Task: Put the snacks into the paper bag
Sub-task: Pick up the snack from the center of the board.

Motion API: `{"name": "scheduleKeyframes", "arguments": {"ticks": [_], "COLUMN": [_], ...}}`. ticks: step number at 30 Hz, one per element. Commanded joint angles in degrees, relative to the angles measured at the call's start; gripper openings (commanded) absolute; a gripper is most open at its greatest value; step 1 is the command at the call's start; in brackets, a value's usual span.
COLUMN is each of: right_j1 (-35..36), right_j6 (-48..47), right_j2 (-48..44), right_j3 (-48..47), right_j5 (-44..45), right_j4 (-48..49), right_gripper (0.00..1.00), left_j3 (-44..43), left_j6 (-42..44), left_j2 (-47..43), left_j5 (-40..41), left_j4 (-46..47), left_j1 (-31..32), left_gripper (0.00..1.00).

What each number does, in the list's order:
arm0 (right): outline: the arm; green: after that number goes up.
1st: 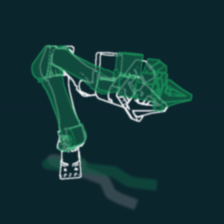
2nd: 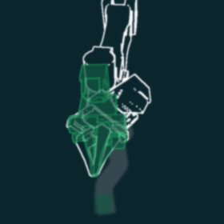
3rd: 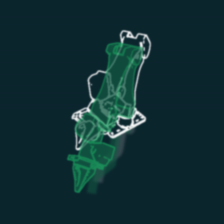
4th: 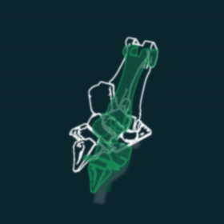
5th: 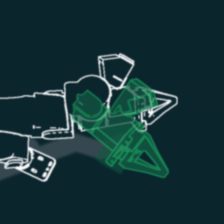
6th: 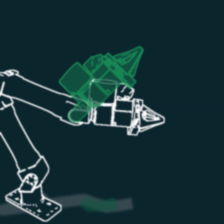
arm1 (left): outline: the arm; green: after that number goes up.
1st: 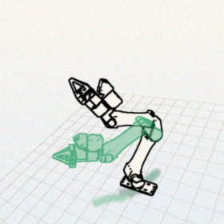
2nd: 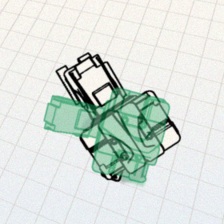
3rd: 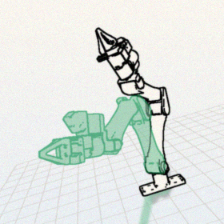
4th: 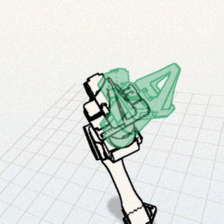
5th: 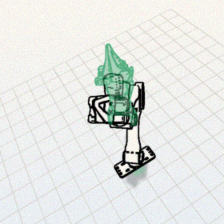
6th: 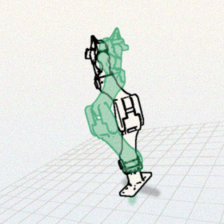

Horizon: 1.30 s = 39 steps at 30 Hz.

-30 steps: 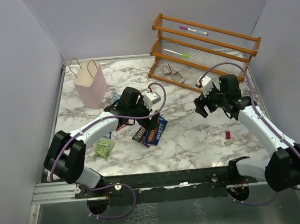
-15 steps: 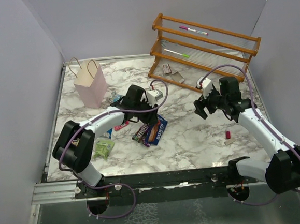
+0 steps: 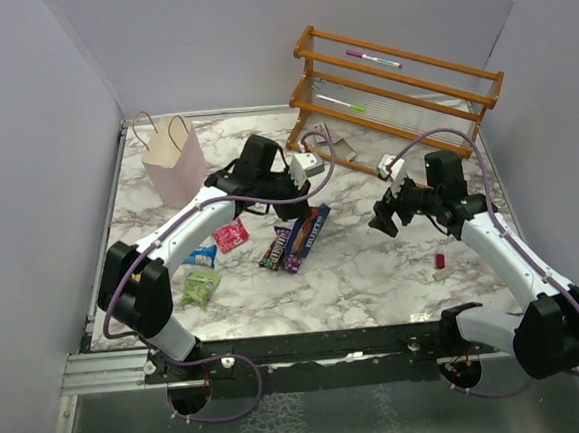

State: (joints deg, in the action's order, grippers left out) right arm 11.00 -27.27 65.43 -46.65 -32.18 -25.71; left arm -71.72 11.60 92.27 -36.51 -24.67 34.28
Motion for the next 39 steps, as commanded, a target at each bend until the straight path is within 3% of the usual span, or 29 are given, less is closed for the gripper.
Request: {"name": "scheduleKeyframes", "arguments": {"ticks": [1,7,15,22,27,29,36,39], "right_j1": [0.16,0.23,0.22,0.37,1.21,1.21,1.21,1.21], "right_j6": [-5.93,-8.94,-8.57,-14.03,-17.84,-18.28,-14.89,-12.62], "right_j2": [-0.60,1.58,0.01,1.79,5.22,6.57,7.06,6.03], "right_j3": [-4.42,-11.34,-9.44,-13.37,-12.85,-12.08,-12.70,-13.66], "right_j5": [-15.30,-25.44,-22.22,-28.06,-32.08,-31.52,-33.76,-35.86], "right_j4": [-1.20,-1.54,4.61,-1.94,-6.90,-7.19,-8.81,-9.98], "right_gripper": [0.82,0.91,0.93,0.94,0.92,0.87,0.47,0.13], "left_j3": [-8.50,-14.63,-17.70,-15.37,-14.35,-14.22,-11.93,-11.01], "left_j6": [11.17,12.31,13.14,18.41,17.16,17.15,19.46,19.35], "left_j2": [-7.34,-7.75,-8.94,-10.77,-12.04,-12.77,-16.33,-17.15], "left_j5": [-10.31,-14.40,-15.99,-16.68,-17.27,-17.41,-14.92,-12.89], "left_j4": [-6.85,-8.80,-9.16,-11.98,-9.35,-8.98,-8.60,-7.88], "left_j1": [0.60,0.78,1.05,1.22,1.27,1.23,1.14,1.05], "left_gripper": [0.00,0.00,0.00,0.00,0.00,0.00,0.00,0.00]}}
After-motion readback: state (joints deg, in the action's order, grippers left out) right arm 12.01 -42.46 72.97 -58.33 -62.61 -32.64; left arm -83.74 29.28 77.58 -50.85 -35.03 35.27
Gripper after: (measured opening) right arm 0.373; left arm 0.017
